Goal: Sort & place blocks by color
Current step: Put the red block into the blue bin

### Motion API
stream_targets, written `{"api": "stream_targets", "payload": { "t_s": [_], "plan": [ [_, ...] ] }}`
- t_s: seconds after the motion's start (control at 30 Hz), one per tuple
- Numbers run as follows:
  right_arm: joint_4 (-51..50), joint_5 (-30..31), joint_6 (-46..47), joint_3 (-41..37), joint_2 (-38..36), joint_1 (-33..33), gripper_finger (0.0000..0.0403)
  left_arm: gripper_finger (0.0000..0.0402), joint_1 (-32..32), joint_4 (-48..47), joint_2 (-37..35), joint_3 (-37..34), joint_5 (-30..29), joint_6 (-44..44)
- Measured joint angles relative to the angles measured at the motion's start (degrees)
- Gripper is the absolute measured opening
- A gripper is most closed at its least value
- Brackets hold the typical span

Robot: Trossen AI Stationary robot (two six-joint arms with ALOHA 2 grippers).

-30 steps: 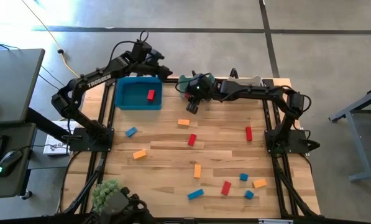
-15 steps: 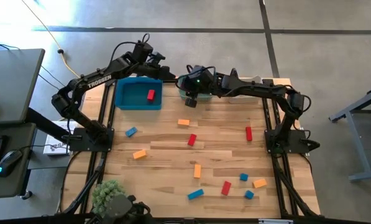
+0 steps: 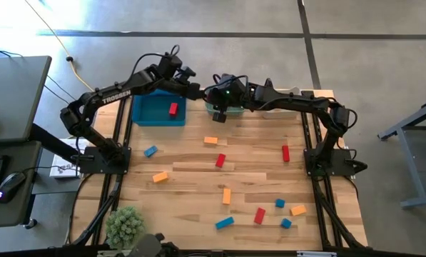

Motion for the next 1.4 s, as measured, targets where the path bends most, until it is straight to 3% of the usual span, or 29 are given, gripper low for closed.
{"api": "stream_targets", "payload": {
  "t_s": [0.73,1.4],
  "plan": [
    [2.8,-0.9,-0.3,0.0,0.0,2.4,0.0112,0.0182,-1.7,0.3,0.0,0.0,-0.3,-2.4],
    [4.8,2.0,0.0,0.0,0.0,2.3,0.0112,0.0128,-1.7,0.7,-0.1,0.1,-0.3,2.0]
  ]
}}
